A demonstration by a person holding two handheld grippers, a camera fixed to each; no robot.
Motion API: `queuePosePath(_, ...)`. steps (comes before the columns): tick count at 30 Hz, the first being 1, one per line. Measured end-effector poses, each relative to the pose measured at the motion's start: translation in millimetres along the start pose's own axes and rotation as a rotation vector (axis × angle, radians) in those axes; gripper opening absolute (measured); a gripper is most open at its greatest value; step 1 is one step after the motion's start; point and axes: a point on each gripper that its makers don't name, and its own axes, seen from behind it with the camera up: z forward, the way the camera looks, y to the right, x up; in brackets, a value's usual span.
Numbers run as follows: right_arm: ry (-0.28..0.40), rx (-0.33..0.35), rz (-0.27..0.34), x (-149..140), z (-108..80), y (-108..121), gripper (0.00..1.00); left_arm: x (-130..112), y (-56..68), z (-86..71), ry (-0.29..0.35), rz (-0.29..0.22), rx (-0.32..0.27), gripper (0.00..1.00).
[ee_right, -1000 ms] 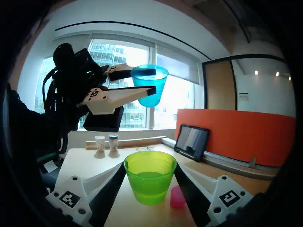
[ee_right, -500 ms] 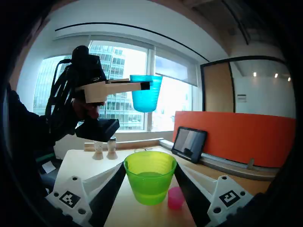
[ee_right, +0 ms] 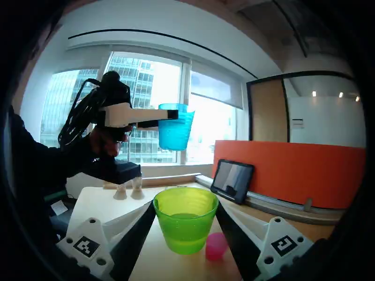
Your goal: Pour water
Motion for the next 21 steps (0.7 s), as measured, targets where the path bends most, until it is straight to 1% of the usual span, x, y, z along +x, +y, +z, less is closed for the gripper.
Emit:
queuePosePath(3, -0.003, -0.004, 0.001, 0, -0.7, 1, 0.91, -7, -4.0, -1.4, -0.012, 0.022, 0.015, 0.86)
queuePosePath(9, -0.016, -0.02, 0.006, -3, -4.1, 8, 0.92, -27, -5.8, -8.9, -0.045, 0.056, 0.023, 0.87)
queuePosePath(15, -0.037, -0.047, 0.006, -7, -12.8, 20, 0.92, -51, -8.1, -16.4, -0.083, 0.064, 0.027, 0.87)
queuePosePath(21, -0.059, -0.078, -0.001, -10, -23.2, 33, 0.92, -77, -13.0, -23.0, -0.119, 0.061, 0.037, 0.87)
